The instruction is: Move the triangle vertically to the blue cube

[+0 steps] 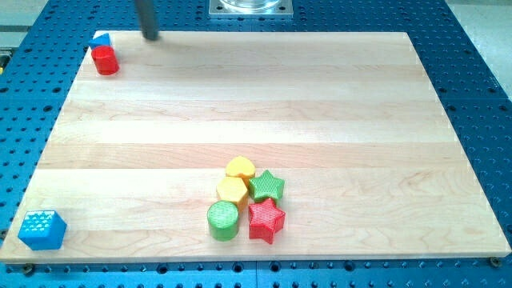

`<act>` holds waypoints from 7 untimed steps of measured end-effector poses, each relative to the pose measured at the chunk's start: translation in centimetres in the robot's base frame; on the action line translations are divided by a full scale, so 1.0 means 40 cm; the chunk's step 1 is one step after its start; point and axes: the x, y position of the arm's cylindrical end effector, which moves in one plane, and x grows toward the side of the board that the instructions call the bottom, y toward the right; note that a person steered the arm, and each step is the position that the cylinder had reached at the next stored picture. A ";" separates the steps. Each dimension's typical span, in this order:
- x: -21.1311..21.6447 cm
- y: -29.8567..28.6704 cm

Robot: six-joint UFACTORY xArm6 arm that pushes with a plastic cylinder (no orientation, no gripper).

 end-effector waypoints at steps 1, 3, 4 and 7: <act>-0.001 -0.144; 0.387 0.011; 0.426 0.015; 0.700 0.079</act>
